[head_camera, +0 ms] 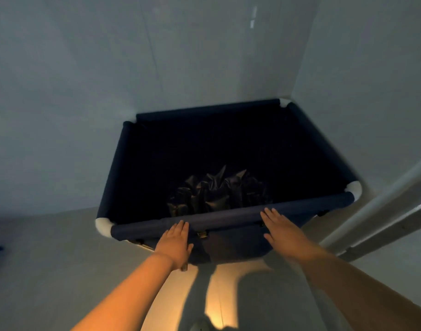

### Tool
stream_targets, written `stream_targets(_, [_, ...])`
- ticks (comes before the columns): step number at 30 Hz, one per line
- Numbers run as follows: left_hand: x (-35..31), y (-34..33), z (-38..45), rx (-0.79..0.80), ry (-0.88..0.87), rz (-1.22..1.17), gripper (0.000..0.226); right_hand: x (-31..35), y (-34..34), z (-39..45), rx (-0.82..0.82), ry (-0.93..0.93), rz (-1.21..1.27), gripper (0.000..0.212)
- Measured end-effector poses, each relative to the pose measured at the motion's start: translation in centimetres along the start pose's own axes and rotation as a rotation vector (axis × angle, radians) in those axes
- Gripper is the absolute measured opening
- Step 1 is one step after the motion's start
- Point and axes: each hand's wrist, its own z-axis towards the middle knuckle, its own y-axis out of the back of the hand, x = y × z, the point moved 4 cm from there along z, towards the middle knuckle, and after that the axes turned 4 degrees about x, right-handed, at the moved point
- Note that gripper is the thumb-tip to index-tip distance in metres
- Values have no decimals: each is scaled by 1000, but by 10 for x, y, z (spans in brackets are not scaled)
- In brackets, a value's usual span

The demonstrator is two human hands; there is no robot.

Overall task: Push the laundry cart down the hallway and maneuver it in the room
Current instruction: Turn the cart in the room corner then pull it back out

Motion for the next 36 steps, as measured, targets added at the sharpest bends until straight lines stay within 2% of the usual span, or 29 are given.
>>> stream_targets(11, [-16, -6, -81, -149, 73, -64, 64, 17, 12, -49, -36, 106, -34, 63])
stream_targets(19, [20, 2, -106, -223, 139, -103, 64, 57, 28, -39, -75, 190, -2, 63])
stream_targets(27, [90, 0, -113, -263, 169, -110, 64, 148, 46, -3, -85, 285, -26, 63])
stream_targets(32, [162, 12, -105, -321, 120, -110, 64, 223, 60, 38, -97, 276, 18, 63])
stream_targets(36, [220, 15, -88, -299, 44, -88, 63, 286, 56, 69, -86, 237, 77, 63])
